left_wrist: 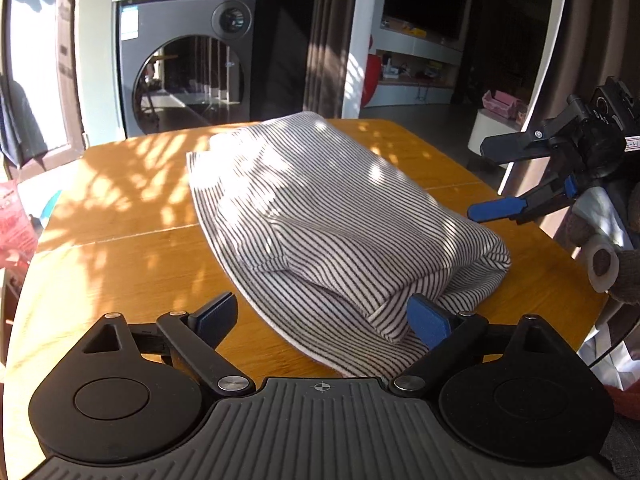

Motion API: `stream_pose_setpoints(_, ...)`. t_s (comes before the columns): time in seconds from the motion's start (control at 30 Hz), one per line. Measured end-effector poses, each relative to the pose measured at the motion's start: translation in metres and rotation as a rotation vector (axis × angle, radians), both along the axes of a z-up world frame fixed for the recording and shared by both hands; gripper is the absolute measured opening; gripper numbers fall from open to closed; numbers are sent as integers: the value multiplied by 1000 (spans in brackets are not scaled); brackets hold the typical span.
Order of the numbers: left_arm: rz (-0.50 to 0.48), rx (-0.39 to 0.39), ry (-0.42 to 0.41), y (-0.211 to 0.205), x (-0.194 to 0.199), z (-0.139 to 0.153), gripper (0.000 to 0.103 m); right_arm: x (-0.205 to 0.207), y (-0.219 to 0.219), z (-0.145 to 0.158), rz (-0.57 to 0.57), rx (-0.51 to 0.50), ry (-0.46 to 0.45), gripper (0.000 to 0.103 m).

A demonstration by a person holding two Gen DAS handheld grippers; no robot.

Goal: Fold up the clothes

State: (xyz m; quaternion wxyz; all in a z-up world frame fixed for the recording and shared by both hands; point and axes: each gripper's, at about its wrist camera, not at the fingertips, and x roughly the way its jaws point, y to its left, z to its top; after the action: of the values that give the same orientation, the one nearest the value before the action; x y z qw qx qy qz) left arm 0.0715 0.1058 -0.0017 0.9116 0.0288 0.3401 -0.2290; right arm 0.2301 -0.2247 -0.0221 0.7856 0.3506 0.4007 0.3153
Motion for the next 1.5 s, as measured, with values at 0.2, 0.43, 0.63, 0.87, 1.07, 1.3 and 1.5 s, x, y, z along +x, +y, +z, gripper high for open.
stream_pose_setpoints(0.2,-31,-1,0,-4,-5,-2,100,17,-5,-25,-63,43,110,103)
stream_pose_setpoints(0.43,-35,-14,29,-5,-4,-8,102,0,-13,-31,-101,104,116,103)
stream_pose_setpoints(0.63,-40,-4,50,-6,-4,-15,103,-5,-3,-15,24,-1,19,103)
stream_pose_setpoints(0.87,-58,90,16,-1,-13,-11,103,-57,44,44,188,-492,-478,102)
stream_pose_setpoints(1.07,-56,151,-21,11,-19,-3,103,-130,114,34,580,-916,-889,91)
stream_pose_setpoints(1.3,-145,177,-66,8,-30,12,103,-127,117,17,583,-925,-880,62)
stream_pose_setpoints(1.5,-264,345,-129,-27,-27,-10,103,-96,91,34,525,-741,-665,58)
